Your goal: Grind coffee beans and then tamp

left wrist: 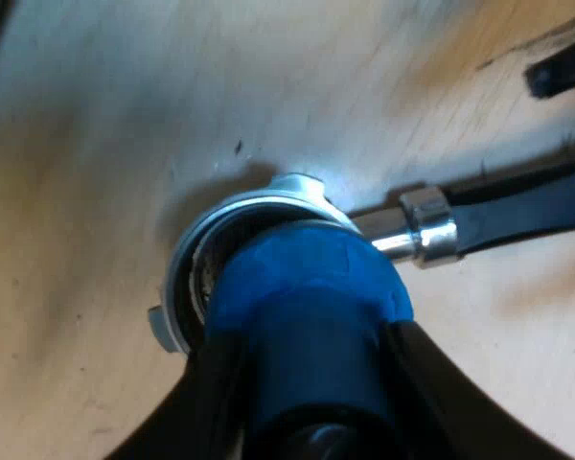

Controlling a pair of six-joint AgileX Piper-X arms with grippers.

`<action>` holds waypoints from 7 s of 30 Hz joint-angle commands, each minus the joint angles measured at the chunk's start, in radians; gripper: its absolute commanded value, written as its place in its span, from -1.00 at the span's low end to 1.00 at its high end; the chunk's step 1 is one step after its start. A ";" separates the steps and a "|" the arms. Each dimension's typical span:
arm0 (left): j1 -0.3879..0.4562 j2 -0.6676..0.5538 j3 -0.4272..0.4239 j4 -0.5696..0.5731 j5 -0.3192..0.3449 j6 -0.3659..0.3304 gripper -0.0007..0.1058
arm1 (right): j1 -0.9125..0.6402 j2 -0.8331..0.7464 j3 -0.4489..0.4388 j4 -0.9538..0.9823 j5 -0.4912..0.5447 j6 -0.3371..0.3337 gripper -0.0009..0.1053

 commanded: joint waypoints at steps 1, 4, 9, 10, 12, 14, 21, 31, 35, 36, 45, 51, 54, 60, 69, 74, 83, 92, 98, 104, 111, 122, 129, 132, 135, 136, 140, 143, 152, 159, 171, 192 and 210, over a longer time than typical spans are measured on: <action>-0.002 0.003 -0.006 0.001 -0.012 -0.009 -0.98 | -0.001 -0.006 0.002 -0.009 -0.006 0.000 0.44; -0.002 0.003 -0.006 -0.008 -0.019 -0.009 -0.98 | -0.001 -0.006 0.002 -0.009 -0.006 0.000 0.44; -0.002 0.003 -0.005 -0.025 -0.024 -0.009 -0.98 | -0.001 -0.006 0.002 -0.009 -0.006 0.000 0.44; -0.002 0.003 -0.002 -0.029 -0.024 -0.009 -0.98 | -0.001 -0.006 0.002 -0.009 -0.006 0.000 0.44; -0.002 0.003 0.003 -0.038 -0.024 -0.009 -0.98 | -0.001 -0.006 0.002 -0.009 -0.006 0.000 0.44; -0.002 0.006 0.015 -0.045 -0.024 -0.009 -0.98 | -0.001 -0.006 0.002 -0.009 -0.006 0.000 0.44; -0.002 0.006 0.068 -0.061 -0.022 -0.009 -0.98 | -0.001 -0.006 0.002 -0.009 -0.006 0.017 0.44; -0.002 0.006 0.185 -0.082 -0.022 -0.009 -0.98 | -0.001 -0.006 0.002 -0.009 -0.006 0.026 0.44; -0.002 0.006 0.242 -0.090 -0.022 -0.009 -0.98 | -0.001 -0.006 0.002 -0.009 -0.006 0.026 0.44; -0.002 0.006 0.247 -0.089 -0.022 -0.009 -0.98 | -0.001 -0.006 0.002 -0.009 -0.006 0.026 0.44; -0.002 0.006 0.302 -0.119 0.024 -0.022 -0.98 | -0.001 -0.006 0.002 -0.009 -0.006 0.031 0.44; -0.002 0.006 0.301 -0.129 0.048 -0.037 -0.98 | -0.001 -0.006 0.002 -0.009 -0.006 0.038 0.44; -0.002 0.006 0.301 -0.130 0.047 -0.039 -0.98 | -0.001 -0.006 0.002 -0.009 -0.006 0.038 0.44; -0.002 0.004 0.301 -0.124 0.097 -0.070 -0.98 | -0.001 -0.006 0.002 -0.009 -0.006 0.087 0.44; -0.002 -0.023 0.290 -0.122 0.098 -0.069 -0.98 | -0.001 -0.006 0.002 -0.009 -0.006 0.086 0.44; -0.002 -0.099 0.236 -0.120 0.098 -0.069 -0.98 | -0.001 -0.006 0.002 -0.009 -0.006 0.086 0.44; -0.002 -0.181 0.151 -0.103 0.083 -0.069 -0.98 | -0.001 -0.006 0.002 -0.009 -0.006 0.086 0.44; -0.002 -0.242 0.109 -0.029 0.019 -0.069 -0.98 | -0.001 -0.006 0.002 -0.009 -0.006 0.086 0.44; 0.000 -0.372 0.110 0.055 -0.070 -0.069 -0.98 | -0.001 -0.006 0.002 -0.009 -0.003 0.086 0.44; 0.001 -0.473 0.110 0.074 -0.109 -0.094 -0.98 | -0.001 -0.006 -0.001 -0.091 -0.011 0.047 0.44; 0.054 -0.533 0.111 0.122 -0.142 -0.115 -0.98 | -0.001 -0.006 -0.049 -0.106 -0.104 -0.051 0.44; 0.293 -0.541 0.123 0.202 -0.134 -0.060 -0.98 | -0.001 -0.004 -0.116 -0.106 -0.110 -0.121 0.44; 0.474 -0.541 0.178 0.200 -0.085 -0.023 -0.98 | -0.001 -0.004 -0.117 -0.106 -0.110 -0.121 0.44; 0.540 -0.541 0.209 0.190 -0.076 0.000 -0.98 | -0.001 -0.004 -0.117 -0.106 -0.110 -0.121 0.44; 0.603 -0.541 0.255 0.149 -0.045 0.007 -0.98 | -0.001 -0.004 -0.117 -0.106 -0.110 -0.121 0.44; 0.620 -0.541 0.274 0.125 -0.042 0.007 -0.98 | -0.001 -0.004 -0.117 -0.106 -0.110 -0.121 0.44; 0.632 -0.541 0.345 0.048 -0.043 0.012 -0.98 | -0.001 -0.004 -0.117 -0.106 -0.110 -0.121 0.44; 0.632 -0.541 0.391 -0.005 -0.037 0.015 -0.98 | -0.001 -0.004 -0.117 -0.106 -0.110 -0.121 0.44; 0.632 -0.449 0.439 -0.130 -0.037 0.015 -0.98 | -0.001 -0.004 -0.117 -0.106 -0.110 -0.113 0.44; 0.632 -0.346 0.439 -0.142 -0.037 0.015 -0.98 | -0.001 -0.004 -0.117 -0.033 -0.111 -0.113 0.44; 0.632 -0.332 0.439 -0.154 0.024 0.021 0.09 | -0.001 -0.004 -0.117 -0.011 -0.119 -0.111 0.44; 0.632 -0.479 0.386 -0.052 0.005 0.021 0.81 | -0.001 -0.004 -0.117 -0.008 -0.119 -0.073 0.44; 0.632 -1.017 0.382 0.095 -0.008 0.002 0.81 | -0.001 0.000 -0.455 0.473 -0.124 -0.021 0.44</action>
